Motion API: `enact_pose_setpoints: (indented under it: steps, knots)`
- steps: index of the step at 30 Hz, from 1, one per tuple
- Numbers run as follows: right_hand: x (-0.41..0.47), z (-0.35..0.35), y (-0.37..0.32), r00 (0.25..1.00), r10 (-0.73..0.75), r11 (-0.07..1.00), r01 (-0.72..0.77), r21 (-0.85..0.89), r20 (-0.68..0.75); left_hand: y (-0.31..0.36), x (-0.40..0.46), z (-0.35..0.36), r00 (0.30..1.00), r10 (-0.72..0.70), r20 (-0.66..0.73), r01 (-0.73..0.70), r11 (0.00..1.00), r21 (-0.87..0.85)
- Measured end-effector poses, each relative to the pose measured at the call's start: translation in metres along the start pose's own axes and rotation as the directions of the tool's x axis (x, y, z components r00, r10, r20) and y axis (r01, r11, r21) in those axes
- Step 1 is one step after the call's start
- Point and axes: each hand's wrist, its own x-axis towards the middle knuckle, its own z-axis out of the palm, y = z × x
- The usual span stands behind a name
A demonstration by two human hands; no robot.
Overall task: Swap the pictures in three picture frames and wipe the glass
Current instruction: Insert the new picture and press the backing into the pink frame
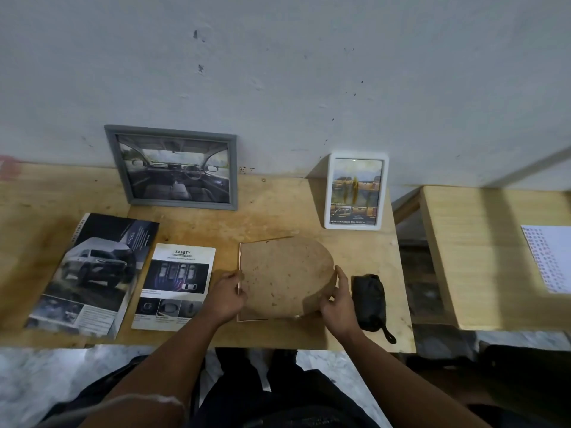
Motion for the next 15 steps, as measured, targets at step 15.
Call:
enact_pose_setpoints:
  steps: [15]
  knots:
    - [0.019, -0.002, -0.002, 0.998, 0.046, 0.630, -0.003, -0.777, 0.034, 0.002, 0.001, -0.002, 1.000, -0.008, -0.009, 0.008, 0.999, 0.034]
